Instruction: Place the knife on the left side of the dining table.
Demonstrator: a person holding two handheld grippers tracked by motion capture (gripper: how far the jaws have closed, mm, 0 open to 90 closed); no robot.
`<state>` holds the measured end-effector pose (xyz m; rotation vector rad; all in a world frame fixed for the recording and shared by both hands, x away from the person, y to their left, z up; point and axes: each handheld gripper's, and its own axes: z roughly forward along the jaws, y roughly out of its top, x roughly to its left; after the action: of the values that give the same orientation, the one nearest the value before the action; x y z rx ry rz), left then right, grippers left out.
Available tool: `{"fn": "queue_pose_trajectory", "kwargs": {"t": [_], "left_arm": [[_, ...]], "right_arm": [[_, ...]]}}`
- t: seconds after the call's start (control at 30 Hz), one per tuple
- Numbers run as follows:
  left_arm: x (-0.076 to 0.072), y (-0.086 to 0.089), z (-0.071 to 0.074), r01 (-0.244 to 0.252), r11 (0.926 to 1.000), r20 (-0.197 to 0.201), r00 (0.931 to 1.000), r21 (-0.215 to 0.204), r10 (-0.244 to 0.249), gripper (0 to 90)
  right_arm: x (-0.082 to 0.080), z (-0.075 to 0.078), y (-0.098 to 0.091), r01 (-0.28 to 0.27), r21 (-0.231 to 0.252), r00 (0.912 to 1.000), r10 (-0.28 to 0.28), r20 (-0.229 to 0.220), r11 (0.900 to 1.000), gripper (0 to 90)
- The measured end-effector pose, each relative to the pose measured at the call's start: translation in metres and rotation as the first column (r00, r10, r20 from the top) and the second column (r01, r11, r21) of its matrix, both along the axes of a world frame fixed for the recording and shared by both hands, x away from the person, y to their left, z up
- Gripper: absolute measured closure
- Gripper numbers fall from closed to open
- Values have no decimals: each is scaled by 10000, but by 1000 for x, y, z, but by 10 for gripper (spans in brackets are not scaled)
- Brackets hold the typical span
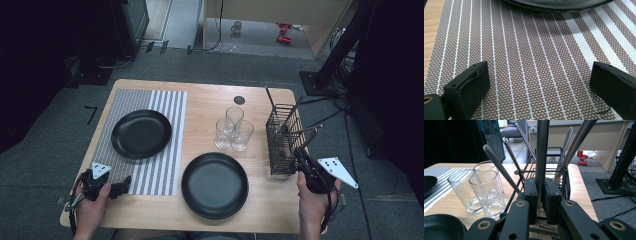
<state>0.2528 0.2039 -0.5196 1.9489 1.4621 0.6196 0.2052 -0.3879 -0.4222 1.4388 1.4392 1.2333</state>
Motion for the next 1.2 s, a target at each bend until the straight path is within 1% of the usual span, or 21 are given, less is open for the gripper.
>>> {"fn": "queue_pose_trajectory", "kwargs": {"t": [0.23,0.37,0.53,0.6,0.67,0.8,0.9,0.97,1.1,1.17,1.2], "left_arm": [[0,0,0,3,10000,1,10000,2,-3,31],[0,0,0,4,10000,-1,10000,3,-4,31],[0,0,0,4,10000,-2,10000,4,-4,31],[0,0,0,5,10000,1,10000,2,-5,31],[0,0,0,4,10000,1,10000,3,-4,31],[0,0,0,3,10000,0,10000,4,-3,31],[0,0,0,5,10000,-3,10000,6,-5,31],[0,0,0,4,10000,-2,10000,6,-4,31],[0,0,0,3,10000,0,10000,1,-3,31],[0,0,0,3,10000,-1,10000,1,-3,31],[0,0,0,4,10000,0,10000,4,-4,31]], "right_arm": [[-5,-6,-1,34,-13,9999,-35,-103,10000,834],[-8,-5,-1,53,-101,9999,-54,-108,9999,834],[-11,-4,1,-57,-201,10000,56,-78,9998,832],[-10,-4,2,-50,-261,9999,47,-105,9996,831],[-9,-4,1,-26,-132,9999,23,-166,9999,830],[-5,-1,0,182,-21,9992,-182,-366,9998,823],[-2,3,0,212,31,9988,-211,-439,9998,821],[0,6,2,147,-35,9990,-148,-433,9999,822],[2,11,5,90,-49,9996,-91,-275,9999,823],[1,12,5,121,68,9998,-120,-179,9999,816],[-1,13,4,117,96,9999,-116,-119,9999,797]]}}
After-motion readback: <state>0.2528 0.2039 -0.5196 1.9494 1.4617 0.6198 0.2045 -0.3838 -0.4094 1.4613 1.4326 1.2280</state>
